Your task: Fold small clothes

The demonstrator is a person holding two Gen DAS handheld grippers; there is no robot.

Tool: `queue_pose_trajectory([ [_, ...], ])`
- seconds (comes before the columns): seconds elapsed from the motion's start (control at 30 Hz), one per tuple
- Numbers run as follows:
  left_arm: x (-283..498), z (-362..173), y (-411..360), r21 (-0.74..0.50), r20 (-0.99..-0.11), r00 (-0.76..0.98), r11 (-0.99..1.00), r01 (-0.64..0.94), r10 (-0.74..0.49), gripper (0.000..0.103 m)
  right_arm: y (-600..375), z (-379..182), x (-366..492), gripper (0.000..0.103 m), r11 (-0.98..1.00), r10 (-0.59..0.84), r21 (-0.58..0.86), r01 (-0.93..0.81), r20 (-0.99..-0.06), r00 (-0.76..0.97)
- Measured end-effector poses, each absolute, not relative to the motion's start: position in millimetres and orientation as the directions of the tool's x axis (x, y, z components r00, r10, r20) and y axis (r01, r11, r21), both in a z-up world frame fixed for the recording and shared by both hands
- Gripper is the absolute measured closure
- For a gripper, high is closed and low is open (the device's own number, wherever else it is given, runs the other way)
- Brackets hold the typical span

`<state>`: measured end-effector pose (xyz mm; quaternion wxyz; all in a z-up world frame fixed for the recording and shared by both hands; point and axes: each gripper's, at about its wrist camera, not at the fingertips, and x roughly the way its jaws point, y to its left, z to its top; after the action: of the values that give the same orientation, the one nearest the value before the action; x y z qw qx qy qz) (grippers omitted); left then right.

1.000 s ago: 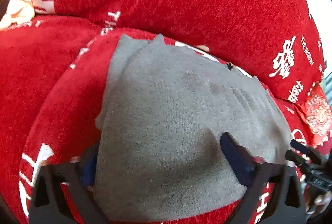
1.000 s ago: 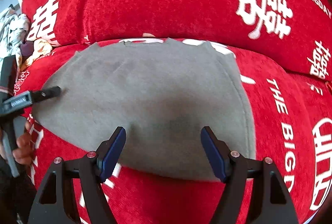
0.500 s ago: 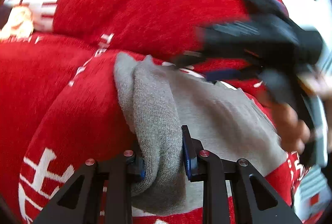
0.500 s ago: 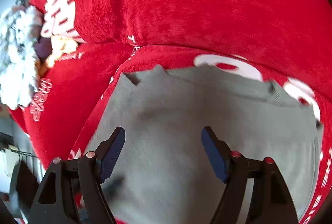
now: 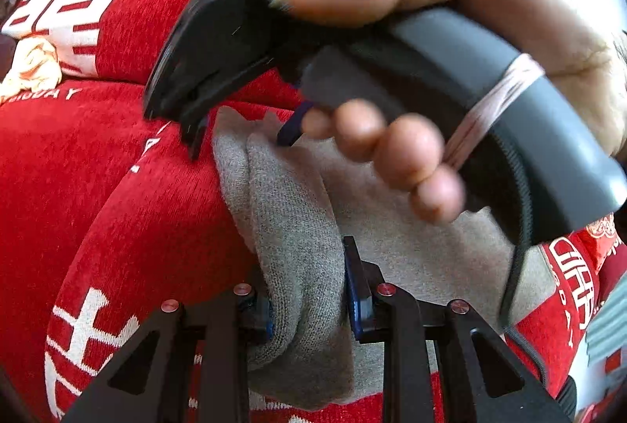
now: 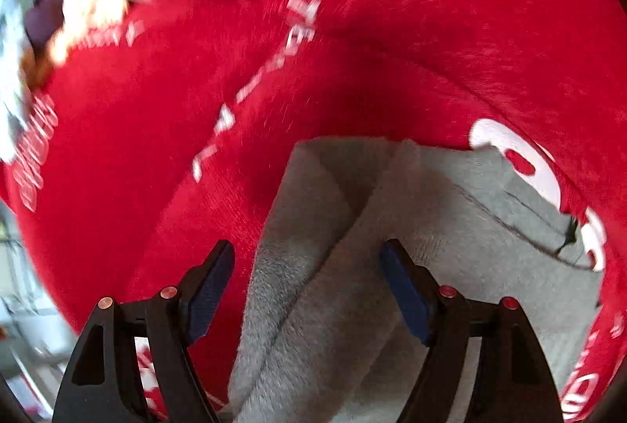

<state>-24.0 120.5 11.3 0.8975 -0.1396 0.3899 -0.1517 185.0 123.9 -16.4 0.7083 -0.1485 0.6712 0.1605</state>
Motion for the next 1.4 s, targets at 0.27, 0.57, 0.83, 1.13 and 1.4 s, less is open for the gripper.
queue_pose_trajectory([
  [0.27,-18,-10,166,-0.58,-0.635,0.581,0.811,0.077,-0.509,0.019,126,-10,179,0.086,0.884,-0.014,-0.089,-0.46,-0.987,0.163],
  [0.57,-19,-12,190,-0.646,-0.587,0.594,0.76,0.066,-0.55,0.014,40,42,179,0.088,0.905,0.322,0.229,-0.358,-0.919,0.227],
  [0.83,-19,-6,173,-0.636,-0.576,0.577,0.761,0.13,-0.579,0.014,9,25,182,0.088,0.879,0.45,0.379,-0.29,-0.861,0.236],
  [1.13,-32,23,140,-0.479,-0.622,0.631,0.863,0.162,-0.463,0.082,7,24,181,0.088,0.867,0.475,0.404,-0.29,-0.848,0.237],
  [1.4,-53,59,102,-0.285,-0.672,0.686,0.952,0.109,-0.279,0.086,-12,44,174,0.088,0.839,0.532,0.46,-0.289,-0.806,0.261],
])
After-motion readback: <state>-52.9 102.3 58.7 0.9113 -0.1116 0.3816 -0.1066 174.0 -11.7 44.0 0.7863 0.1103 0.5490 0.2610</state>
